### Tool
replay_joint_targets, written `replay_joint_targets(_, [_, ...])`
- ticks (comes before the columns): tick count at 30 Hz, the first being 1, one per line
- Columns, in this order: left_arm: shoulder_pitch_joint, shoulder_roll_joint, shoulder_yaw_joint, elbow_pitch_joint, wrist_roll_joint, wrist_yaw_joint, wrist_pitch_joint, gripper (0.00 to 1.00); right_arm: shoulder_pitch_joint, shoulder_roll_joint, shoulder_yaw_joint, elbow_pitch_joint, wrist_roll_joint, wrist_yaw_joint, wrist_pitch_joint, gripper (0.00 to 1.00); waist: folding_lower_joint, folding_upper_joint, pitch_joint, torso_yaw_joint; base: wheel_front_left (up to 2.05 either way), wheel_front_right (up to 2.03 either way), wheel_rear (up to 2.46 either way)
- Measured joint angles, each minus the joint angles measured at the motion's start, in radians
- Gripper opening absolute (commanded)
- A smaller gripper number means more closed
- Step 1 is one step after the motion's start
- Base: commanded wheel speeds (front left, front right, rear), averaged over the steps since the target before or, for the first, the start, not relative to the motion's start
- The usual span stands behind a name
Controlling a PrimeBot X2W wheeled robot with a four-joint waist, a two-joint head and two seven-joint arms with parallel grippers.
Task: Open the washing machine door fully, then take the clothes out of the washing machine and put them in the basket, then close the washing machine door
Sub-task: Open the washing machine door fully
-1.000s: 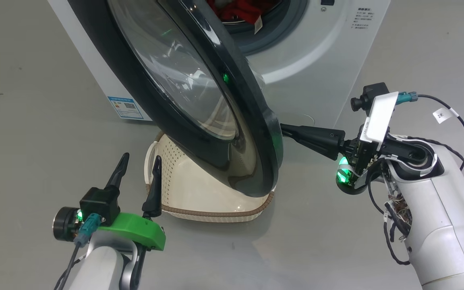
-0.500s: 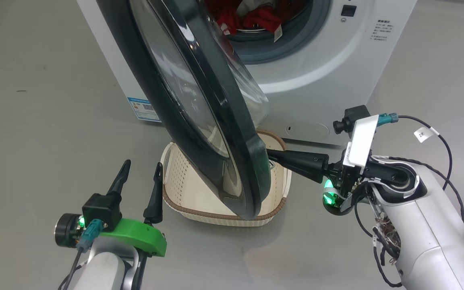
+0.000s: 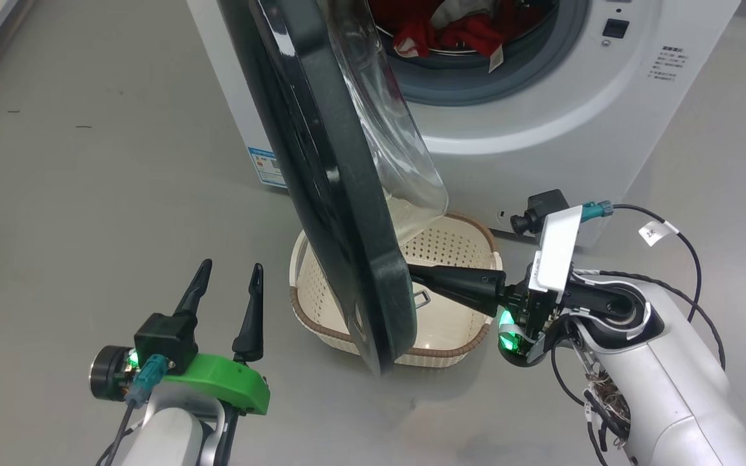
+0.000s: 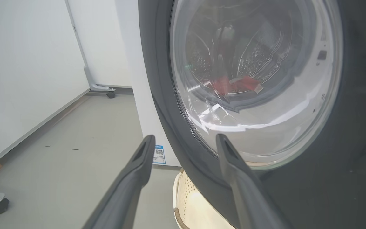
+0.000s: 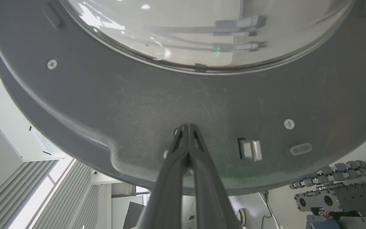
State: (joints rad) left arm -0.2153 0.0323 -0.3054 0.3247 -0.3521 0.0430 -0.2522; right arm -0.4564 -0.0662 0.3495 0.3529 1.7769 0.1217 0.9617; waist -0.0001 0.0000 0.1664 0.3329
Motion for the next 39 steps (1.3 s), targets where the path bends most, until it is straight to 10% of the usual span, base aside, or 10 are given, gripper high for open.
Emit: replay_joint_targets(39, [0.028,0.001,0.008,-0.018,-0.017,0.022,0.0,1.0,0.024,0.003,0.084,-0.061,0.088,0.0,-0.144,0.0,0.0,0.0,-0.004,0.11,0.0,0.0,0.0])
